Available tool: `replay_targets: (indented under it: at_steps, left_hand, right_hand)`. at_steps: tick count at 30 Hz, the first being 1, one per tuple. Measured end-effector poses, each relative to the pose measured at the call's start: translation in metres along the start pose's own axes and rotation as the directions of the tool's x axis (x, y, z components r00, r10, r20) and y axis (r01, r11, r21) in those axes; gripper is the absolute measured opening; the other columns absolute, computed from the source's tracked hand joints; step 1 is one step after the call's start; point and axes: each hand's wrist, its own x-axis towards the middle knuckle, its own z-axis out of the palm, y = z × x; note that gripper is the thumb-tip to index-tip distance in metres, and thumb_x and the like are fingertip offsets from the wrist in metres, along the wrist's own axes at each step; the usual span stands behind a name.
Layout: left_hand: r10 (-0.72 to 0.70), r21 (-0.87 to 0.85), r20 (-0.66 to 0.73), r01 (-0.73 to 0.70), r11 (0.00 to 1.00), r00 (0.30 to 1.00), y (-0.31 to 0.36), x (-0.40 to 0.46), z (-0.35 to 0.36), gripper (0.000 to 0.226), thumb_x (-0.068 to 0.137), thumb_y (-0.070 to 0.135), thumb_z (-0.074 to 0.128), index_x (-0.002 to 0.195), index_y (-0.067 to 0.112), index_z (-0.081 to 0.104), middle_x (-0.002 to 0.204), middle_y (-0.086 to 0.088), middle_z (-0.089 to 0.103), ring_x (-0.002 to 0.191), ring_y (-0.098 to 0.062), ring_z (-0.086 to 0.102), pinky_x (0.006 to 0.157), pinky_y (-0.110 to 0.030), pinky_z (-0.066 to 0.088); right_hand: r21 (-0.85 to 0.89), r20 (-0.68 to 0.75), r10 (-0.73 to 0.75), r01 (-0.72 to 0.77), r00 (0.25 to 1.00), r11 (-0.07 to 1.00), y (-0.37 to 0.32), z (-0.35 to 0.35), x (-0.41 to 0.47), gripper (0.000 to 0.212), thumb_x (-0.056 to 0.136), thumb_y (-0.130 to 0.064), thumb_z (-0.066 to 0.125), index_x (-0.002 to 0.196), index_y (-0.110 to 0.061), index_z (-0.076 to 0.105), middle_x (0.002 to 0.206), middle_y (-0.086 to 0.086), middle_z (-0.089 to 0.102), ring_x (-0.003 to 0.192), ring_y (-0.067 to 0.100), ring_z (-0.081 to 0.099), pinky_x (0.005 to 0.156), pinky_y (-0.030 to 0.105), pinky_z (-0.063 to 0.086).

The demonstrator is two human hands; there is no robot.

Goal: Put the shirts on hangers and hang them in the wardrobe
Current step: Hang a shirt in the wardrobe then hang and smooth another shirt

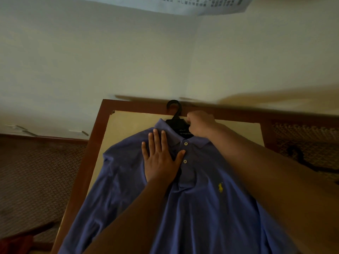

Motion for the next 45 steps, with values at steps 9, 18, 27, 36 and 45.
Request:
replay_targets:
  at_steps: [9,18,27,36,45]
  left_hand:
    - [0.097,-0.006,0.035,-0.097,0.995,0.995,-0.007,0.002,-0.004,0.086,0.082,0.076,0.004,0.149,0.026,-0.016,0.152,0.002,-0.026,0.141,-0.016,-0.027,0.113,-0.042,-0.024]
    - [0.121,0.037,0.037,-0.122,0.992,0.992,-0.010,-0.001,-0.005,0.080,0.083,0.073,0.000,0.146,0.027,-0.019,0.153,0.000,-0.026,0.141,-0.018,-0.027,0.111,-0.042,-0.026]
    - [0.116,0.059,0.065,-0.120,0.991,0.991,-0.008,0.004,-0.006,0.074,0.087,0.067,-0.003,0.148,0.027,-0.016,0.155,-0.002,-0.024,0.142,-0.020,-0.027,0.114,-0.046,-0.020]
    - [-0.084,-0.040,0.021,0.085,0.996,0.996,-0.033,0.054,-0.047,0.033,0.101,0.024,0.033,0.127,0.017,0.053,0.129,-0.009,0.051,0.122,-0.029,0.042,0.106,-0.044,0.029]
    - [-0.028,-0.071,0.000,0.028,0.997,1.000,-0.050,0.062,-0.062,0.027,0.101,0.015,0.036,0.112,0.015,0.060,0.111,-0.008,0.058,0.105,-0.025,0.051,0.096,-0.039,0.033]
  right_hand:
    - [0.238,0.144,0.099,-0.131,0.985,0.962,0.029,-0.019,0.004,0.020,0.092,-0.011,0.056,0.103,0.000,0.068,0.110,0.016,0.065,0.105,0.032,0.059,0.093,0.042,0.050]
    - [0.188,0.019,0.109,-0.110,0.994,0.976,0.039,-0.014,0.004,0.019,0.091,-0.009,0.052,0.093,-0.001,0.069,0.096,0.017,0.067,0.091,0.033,0.063,0.083,0.041,0.054]
    - [0.065,-0.293,-0.027,0.048,0.956,0.997,0.027,0.012,0.000,0.027,0.084,-0.009,0.058,0.111,-0.008,0.059,0.116,0.011,0.054,0.106,0.033,0.053,0.084,0.037,0.044]
    - [-0.141,0.024,-0.242,0.243,0.970,0.960,0.005,0.014,0.009,0.075,0.086,-0.033,0.059,0.149,-0.039,0.019,0.134,0.015,0.043,0.117,0.038,0.047,0.088,0.043,0.040]
    - [-0.314,-0.015,-0.255,0.238,0.967,0.919,0.019,-0.009,0.002,0.042,0.087,-0.029,0.060,0.126,-0.023,0.047,0.113,0.010,0.056,0.098,0.031,0.057,0.066,0.035,0.038]
